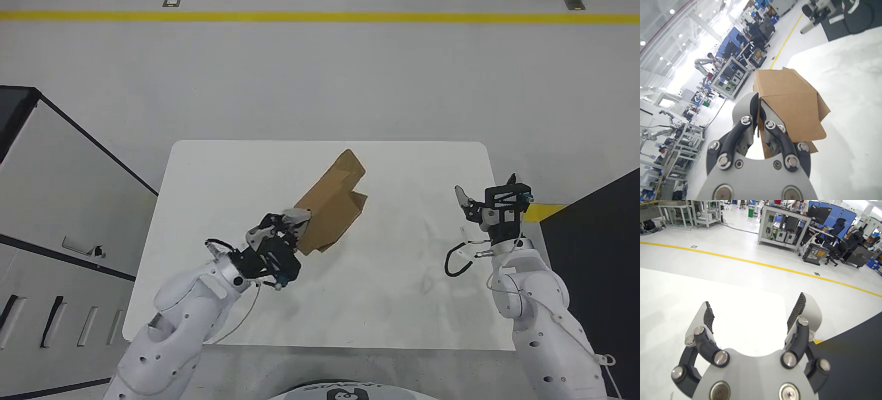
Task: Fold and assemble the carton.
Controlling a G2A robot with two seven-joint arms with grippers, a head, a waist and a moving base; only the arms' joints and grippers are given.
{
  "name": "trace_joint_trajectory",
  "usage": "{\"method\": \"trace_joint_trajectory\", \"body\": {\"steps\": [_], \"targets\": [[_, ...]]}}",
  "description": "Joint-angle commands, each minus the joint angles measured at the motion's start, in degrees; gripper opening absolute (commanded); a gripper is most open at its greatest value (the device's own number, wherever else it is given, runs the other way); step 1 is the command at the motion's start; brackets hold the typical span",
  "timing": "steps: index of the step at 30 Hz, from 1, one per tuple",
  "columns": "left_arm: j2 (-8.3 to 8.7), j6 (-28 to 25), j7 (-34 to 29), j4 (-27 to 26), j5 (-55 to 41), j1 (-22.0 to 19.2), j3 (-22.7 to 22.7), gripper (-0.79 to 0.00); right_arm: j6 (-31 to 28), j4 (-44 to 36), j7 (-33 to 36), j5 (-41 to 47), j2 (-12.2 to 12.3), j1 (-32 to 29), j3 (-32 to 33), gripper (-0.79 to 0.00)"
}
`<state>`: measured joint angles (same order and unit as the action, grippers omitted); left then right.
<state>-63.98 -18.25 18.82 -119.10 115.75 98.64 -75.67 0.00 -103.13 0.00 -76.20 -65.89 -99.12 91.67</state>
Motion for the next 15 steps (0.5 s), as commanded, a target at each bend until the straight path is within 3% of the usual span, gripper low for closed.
{"method": "trace_joint_trajectory", "body": {"steps": [1, 8, 15], "targets": [[0.18, -1.7, 3.3, -1.3, -2.8, -0.1, -1.0, -0.785, 0.0, 0.0, 0.0, 0.0, 0.0, 0.0, 0.0, 0.000], [1.02, -6.6, 8.8, -7.2, -1.2, -0.8, -3.4, -0.785, 0.0, 0.0, 0.0, 0.0, 0.0, 0.0, 0.0, 0.000], [1.02, -6.6, 8.8, -7.2, -1.2, -0.8, -3.4, -0.785, 0.0, 0.0, 0.0, 0.0, 0.0, 0.0, 0.0, 0.000]]}}
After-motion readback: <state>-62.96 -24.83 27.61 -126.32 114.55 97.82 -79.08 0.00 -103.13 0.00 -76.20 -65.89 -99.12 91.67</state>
